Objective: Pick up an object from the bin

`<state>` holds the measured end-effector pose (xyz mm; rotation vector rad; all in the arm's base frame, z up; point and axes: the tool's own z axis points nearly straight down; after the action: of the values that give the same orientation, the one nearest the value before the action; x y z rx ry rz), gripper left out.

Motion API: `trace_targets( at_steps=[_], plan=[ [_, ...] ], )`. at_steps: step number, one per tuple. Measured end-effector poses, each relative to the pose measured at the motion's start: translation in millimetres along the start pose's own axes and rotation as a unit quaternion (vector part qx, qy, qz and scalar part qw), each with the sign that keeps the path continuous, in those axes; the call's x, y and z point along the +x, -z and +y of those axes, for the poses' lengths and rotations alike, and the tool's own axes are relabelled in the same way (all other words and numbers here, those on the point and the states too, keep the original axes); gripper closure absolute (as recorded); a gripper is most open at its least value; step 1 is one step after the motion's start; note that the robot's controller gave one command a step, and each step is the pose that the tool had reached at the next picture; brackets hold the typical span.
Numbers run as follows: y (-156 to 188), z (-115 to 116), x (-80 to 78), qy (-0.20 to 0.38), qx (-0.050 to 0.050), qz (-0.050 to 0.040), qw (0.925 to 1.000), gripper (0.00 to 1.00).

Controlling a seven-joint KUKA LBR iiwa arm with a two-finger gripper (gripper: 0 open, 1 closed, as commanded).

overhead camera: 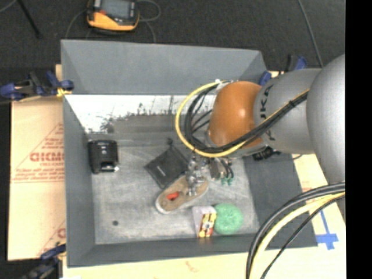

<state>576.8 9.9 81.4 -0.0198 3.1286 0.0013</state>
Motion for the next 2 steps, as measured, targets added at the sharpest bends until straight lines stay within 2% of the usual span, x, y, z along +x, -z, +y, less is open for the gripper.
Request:
trace_targets(
  at_steps=[1, 2],
  plan=[
    [-3.9, -0.1, 3.3, 0.0, 0.0, 0.0048, 1.0, 0.0],
    [0.4, 0.4, -1.4, 0.0, 0.0, -0.0038, 1.0, 1.0]
  ],
)
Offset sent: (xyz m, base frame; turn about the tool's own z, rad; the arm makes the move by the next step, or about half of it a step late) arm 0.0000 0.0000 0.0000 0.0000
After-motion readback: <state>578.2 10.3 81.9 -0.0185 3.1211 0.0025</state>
